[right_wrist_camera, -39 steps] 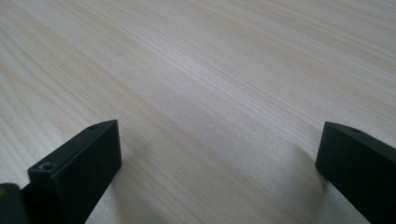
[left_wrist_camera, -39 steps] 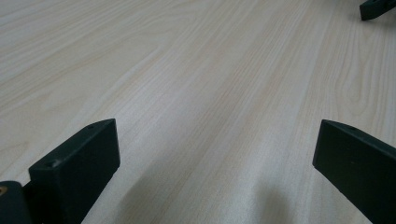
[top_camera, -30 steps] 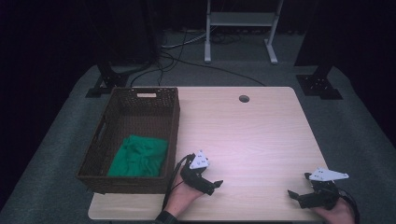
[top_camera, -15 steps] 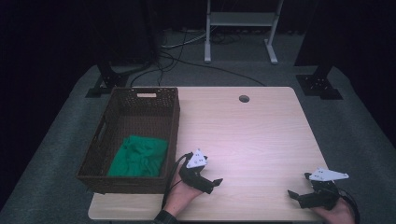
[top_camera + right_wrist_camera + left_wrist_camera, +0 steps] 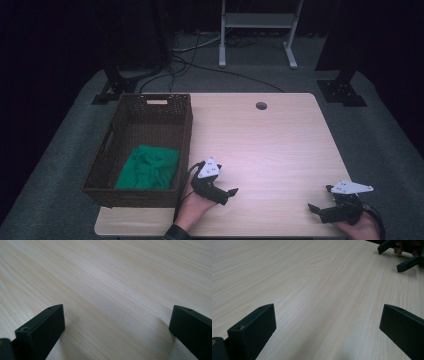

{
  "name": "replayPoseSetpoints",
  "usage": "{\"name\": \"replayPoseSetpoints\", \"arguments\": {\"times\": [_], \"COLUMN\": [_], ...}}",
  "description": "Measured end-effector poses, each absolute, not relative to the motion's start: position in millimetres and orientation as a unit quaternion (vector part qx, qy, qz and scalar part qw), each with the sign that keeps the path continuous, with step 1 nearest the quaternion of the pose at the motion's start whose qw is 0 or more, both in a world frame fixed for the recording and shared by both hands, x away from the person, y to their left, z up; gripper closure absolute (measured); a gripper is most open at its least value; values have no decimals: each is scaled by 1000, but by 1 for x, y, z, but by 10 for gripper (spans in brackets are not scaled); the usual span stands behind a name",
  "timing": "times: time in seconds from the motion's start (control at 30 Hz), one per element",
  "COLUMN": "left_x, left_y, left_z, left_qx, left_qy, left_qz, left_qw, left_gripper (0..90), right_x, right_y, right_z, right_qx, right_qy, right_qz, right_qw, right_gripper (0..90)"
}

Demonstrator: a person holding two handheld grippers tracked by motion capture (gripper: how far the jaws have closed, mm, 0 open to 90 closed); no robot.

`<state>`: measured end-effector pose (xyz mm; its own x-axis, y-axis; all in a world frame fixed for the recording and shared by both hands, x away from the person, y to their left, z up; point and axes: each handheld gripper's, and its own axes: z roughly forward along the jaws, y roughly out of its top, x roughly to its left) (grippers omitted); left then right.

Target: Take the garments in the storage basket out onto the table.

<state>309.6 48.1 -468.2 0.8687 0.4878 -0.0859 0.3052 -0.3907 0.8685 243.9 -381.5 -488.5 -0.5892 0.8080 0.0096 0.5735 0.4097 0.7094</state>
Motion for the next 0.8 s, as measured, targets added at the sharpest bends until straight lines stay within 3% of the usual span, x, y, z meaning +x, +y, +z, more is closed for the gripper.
{"name": "replayPoseSetpoints", "arguments": {"times": [0.8], "left_x": [313], "left_y": [49], "left_z": [-459], "left_qx": [826], "left_qy": [239], "left_qz": [100], "left_qw": [501], "left_gripper": [0], "right_x": [244], "right_y": [-381], "right_z": [-488], "right_qx": [420], "right_qy": [822], "right_qz": [344], "right_qw": [170], "right_gripper": [0]}}
